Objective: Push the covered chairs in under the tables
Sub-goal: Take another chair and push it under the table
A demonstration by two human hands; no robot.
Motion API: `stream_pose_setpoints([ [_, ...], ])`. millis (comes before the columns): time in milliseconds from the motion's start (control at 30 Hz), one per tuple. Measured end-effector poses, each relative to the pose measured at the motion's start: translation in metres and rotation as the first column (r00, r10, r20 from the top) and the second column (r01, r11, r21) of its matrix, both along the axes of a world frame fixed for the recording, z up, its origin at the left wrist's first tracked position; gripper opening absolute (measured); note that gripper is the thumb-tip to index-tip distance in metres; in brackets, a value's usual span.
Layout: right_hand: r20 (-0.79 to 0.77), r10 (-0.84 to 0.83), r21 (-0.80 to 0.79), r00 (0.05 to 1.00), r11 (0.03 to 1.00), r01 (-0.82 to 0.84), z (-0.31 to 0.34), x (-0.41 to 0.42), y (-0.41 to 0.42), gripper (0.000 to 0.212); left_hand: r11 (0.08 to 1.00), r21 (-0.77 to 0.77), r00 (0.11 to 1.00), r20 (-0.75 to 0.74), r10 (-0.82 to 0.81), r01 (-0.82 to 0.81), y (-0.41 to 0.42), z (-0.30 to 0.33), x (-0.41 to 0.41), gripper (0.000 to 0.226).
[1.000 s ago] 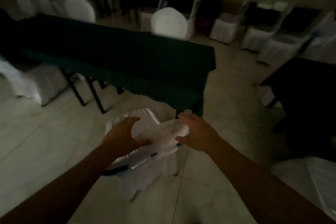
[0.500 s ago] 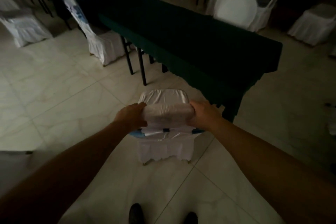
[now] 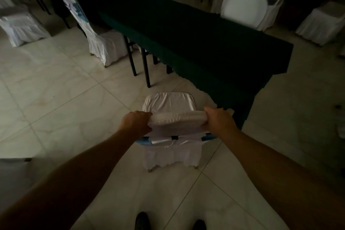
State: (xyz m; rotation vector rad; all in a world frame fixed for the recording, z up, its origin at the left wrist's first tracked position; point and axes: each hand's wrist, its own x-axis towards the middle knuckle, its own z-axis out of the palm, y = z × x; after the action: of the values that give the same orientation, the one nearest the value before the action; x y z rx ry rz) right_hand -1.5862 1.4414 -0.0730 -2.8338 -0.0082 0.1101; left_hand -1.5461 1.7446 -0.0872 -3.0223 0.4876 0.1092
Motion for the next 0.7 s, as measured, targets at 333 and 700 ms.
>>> stream_pose_setpoints([
  [333,0.060,0.012,0.097,0.998,0.995,-0.018,-0.001,0.004,0.024,0.044,0.992,0.101,0.997,-0.012,-0.072,0.073,0.027,0.010,0.021,0.047],
  [700,0.107,-0.127,0.121,0.986,0.986,0.114,-0.007,0.023,0.084,0.045,0.980,0.059,0.982,-0.016,-0.190,0.191,0.084,0.018,0.074,0.028],
])
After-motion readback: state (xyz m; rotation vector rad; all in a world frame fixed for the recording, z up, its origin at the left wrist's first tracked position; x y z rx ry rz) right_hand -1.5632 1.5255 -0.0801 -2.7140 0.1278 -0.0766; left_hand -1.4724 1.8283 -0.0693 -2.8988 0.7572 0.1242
